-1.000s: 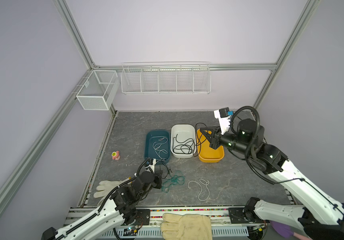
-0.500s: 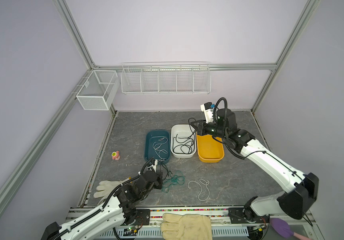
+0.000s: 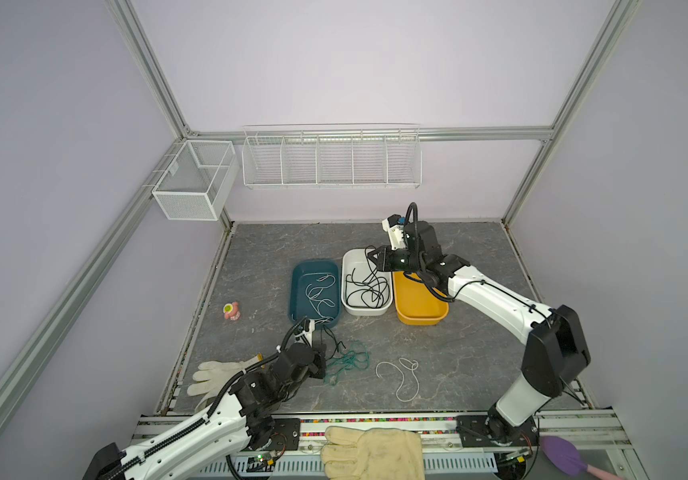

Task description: Untangle the cables

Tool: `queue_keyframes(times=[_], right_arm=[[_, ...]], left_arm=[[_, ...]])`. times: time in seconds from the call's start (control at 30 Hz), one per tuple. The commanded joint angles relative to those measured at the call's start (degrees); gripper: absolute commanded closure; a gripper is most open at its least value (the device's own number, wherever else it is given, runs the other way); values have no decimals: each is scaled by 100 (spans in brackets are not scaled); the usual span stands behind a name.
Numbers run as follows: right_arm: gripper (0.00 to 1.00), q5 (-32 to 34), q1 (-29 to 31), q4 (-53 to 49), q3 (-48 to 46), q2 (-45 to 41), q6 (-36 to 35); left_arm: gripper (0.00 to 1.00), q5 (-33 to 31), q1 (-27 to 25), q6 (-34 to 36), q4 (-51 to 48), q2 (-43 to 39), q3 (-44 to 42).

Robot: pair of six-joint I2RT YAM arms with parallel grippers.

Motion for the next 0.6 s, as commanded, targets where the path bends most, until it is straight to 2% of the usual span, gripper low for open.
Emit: queue_keyframes(times=[0.0, 0.3, 0.57], right_arm=[[94, 2, -25, 176, -21, 262, 109], [94, 2, -25, 168, 24, 1086, 252], [94, 472, 7, -276, 130, 1462, 261]], left_arm=[[100, -48, -5, -127, 135, 6, -33], [100, -53, -3, -105, 260, 180, -29], [100, -49, -5, -83, 297, 261, -19]])
